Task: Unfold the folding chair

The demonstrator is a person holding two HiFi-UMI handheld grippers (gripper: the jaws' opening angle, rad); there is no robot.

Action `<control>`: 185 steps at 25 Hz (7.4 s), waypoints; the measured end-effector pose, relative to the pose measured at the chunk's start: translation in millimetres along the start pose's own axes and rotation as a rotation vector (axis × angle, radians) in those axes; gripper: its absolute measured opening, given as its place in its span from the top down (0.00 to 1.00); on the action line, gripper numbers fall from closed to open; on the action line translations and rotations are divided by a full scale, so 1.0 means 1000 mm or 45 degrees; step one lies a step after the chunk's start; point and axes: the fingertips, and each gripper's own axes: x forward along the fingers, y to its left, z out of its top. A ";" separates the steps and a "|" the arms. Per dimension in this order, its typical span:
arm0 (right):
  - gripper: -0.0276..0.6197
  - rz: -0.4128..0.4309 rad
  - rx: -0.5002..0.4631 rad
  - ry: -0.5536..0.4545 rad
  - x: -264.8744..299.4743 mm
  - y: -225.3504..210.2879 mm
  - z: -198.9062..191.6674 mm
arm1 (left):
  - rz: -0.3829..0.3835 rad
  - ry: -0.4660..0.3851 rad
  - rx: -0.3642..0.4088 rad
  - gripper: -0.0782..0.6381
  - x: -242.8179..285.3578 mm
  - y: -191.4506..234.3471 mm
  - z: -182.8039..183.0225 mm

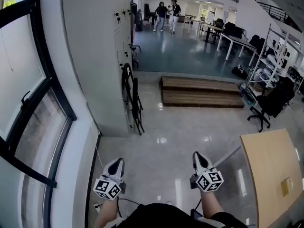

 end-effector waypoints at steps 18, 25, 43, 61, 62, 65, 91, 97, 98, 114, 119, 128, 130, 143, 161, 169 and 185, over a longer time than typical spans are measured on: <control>0.95 -0.050 -0.016 -0.003 0.047 -0.004 -0.001 | -0.004 0.019 -0.030 0.89 0.031 0.052 -0.010; 0.95 -0.025 -0.061 -0.054 0.096 -0.088 0.026 | -0.017 -0.036 0.021 0.89 0.143 0.025 -0.003; 0.95 -0.043 -0.060 0.014 0.216 -0.203 0.025 | -0.057 -0.015 0.033 0.89 0.345 0.029 -0.026; 0.95 -0.029 -0.142 0.042 0.481 -0.188 0.045 | -0.130 -0.043 0.036 0.89 0.522 0.217 0.007; 0.95 -0.022 -0.136 0.047 0.492 -0.187 0.044 | -0.126 -0.042 0.036 0.89 0.527 0.224 0.008; 0.95 0.005 -0.127 0.071 0.524 -0.186 0.038 | -0.109 -0.042 0.036 0.89 0.540 0.241 0.007; 0.95 0.647 -0.076 0.115 0.877 -0.258 0.069 | 0.497 -0.135 0.199 0.89 0.728 0.354 0.022; 0.95 0.818 -0.040 0.184 0.920 -0.208 0.047 | 0.628 -0.067 0.236 0.89 0.719 0.379 0.022; 0.95 0.842 -0.035 0.197 0.924 -0.196 0.043 | 0.648 -0.059 0.238 0.89 0.714 0.384 0.023; 0.95 0.932 0.059 0.505 0.960 -0.091 -0.067 | 1.012 0.126 0.216 0.82 0.623 0.444 -0.013; 0.95 0.959 0.066 0.576 0.959 -0.066 -0.097 | 1.103 0.225 0.160 0.71 0.608 0.457 -0.036; 0.89 0.891 0.104 0.727 0.966 -0.050 -0.160 | 1.115 0.477 0.203 0.60 0.612 0.495 -0.073; 0.87 0.849 0.115 0.755 0.971 -0.049 -0.173 | 1.101 0.500 0.203 0.60 0.617 0.501 -0.076; 0.56 0.451 0.113 1.041 0.997 -0.058 -0.291 | 0.970 0.508 0.165 0.61 0.634 0.510 -0.075; 0.60 0.237 0.304 1.309 0.997 -0.023 -0.371 | 0.987 0.564 0.136 0.61 0.635 0.520 -0.082; 0.70 0.281 0.362 1.327 0.988 -0.043 -0.368 | 0.842 0.534 0.065 0.69 0.653 0.499 -0.087; 0.76 0.229 0.538 1.361 0.964 -0.104 -0.356 | 0.536 0.449 -0.231 0.76 0.708 0.437 -0.107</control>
